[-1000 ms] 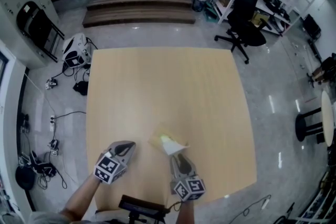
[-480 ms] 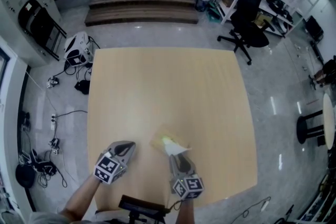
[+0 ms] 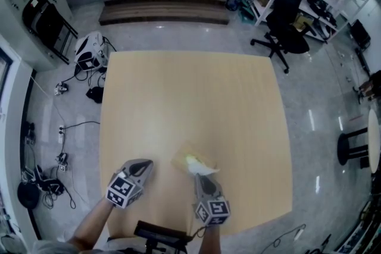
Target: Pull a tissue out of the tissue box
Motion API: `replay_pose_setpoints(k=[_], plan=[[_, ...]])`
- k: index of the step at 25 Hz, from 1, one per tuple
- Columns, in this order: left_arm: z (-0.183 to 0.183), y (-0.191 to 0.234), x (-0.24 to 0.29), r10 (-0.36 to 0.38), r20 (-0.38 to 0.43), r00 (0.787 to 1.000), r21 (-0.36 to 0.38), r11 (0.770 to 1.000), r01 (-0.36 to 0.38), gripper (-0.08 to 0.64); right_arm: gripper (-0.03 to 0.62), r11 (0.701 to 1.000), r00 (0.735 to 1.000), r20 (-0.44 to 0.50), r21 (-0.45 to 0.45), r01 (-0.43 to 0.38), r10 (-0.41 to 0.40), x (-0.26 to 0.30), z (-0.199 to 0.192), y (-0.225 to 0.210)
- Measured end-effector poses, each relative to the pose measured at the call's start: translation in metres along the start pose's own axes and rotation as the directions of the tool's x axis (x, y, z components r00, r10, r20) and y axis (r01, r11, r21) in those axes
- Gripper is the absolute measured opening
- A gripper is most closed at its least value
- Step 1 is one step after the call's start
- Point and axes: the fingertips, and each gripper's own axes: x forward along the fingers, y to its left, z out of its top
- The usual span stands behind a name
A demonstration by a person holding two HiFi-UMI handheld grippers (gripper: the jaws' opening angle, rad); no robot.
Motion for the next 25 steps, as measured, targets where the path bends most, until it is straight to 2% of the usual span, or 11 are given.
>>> replay_pose_setpoints(k=[8, 11, 15, 21, 25], plan=[[-0.001, 0.000, -0.003, -0.004, -0.012, 1.000, -0.003, 1.000, 0.004, 0.006, 0.011, 1.000, 1.000, 0.000, -0.020, 0.017, -0.017, 0.000, 0.002, 0.000], [0.000, 0.001, -0.001, 0.005, 0.002, 1.000, -0.005, 1.000, -0.005, 0.006, 0.009, 1.000, 1.000, -0.002, -0.029, 0.007, -0.007, 0.000, 0.002, 0.000], [-0.002, -0.003, -0.005, -0.006, -0.022, 1.000, -0.007, 1.000, 0.006, 0.006, 0.009, 0.999, 1.000, -0.002, -0.033, 0.006, -0.006, -0.002, 0.002, 0.002], [0.002, 0.000, -0.007, 0.014, 0.018, 1.000, -0.001, 1.000, -0.014, 0.006, 0.009, 0.999, 1.000, 0.012, -0.052, 0.010, -0.009, -0.007, 0.007, 0.004], [0.003, -0.004, -0.012, -0.001, 0.002, 1.000, 0.002, 1.000, 0.001, 0.006, 0.009, 0.998, 0.999, 0.032, -0.064, 0.015, -0.013, -0.008, 0.016, 0.006]])
